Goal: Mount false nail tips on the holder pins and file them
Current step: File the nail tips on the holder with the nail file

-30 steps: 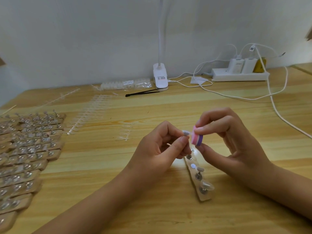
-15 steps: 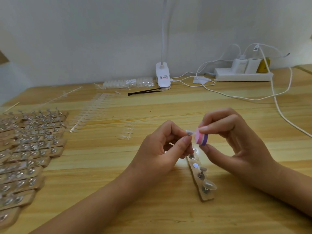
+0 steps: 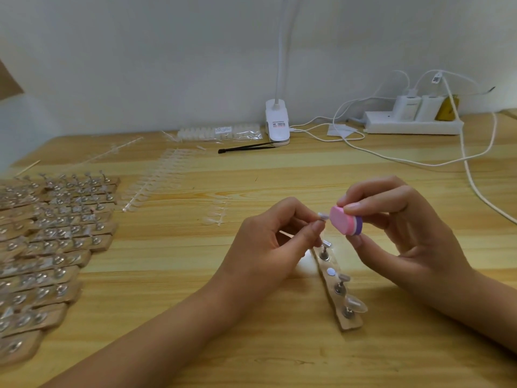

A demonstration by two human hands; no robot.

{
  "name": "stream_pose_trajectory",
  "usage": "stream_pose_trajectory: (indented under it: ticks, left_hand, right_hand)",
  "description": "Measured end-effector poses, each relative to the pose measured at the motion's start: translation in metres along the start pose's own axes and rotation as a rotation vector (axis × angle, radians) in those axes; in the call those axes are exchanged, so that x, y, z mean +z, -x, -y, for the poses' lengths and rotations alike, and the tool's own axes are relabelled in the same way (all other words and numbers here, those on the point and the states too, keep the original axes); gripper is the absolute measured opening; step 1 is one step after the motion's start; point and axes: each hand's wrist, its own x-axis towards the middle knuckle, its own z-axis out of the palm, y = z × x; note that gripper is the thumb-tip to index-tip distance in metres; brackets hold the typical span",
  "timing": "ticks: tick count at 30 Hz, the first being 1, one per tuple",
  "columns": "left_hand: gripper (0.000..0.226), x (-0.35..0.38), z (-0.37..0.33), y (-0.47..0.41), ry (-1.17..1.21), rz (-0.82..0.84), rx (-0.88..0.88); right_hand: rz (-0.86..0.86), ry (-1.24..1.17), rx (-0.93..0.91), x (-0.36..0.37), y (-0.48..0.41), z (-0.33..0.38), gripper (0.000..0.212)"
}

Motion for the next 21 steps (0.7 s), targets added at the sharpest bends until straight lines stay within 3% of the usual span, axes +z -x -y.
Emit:
stream_pose_trajectory:
  ticks: [4,16,21]
  left_hand:
    - [0.004,-0.001,0.0,-0.002,0.079,-0.032,0.014]
    - [0.012,-0.003,0.002,-0.003,0.231,-0.003,0.025]
    - [0.004,-0.001,0.002,-0.002,0.21,0.028,0.05]
  right_hand:
    - [-0.028,0.01,0.038,-0.003,0.0,-0.002,0.025]
    - [0.023,0.027,-0.098,0.003,0.0,0.008,0.025]
    - [0.015,0.101,-0.099,-0.001,0.0,0.004,0.027]
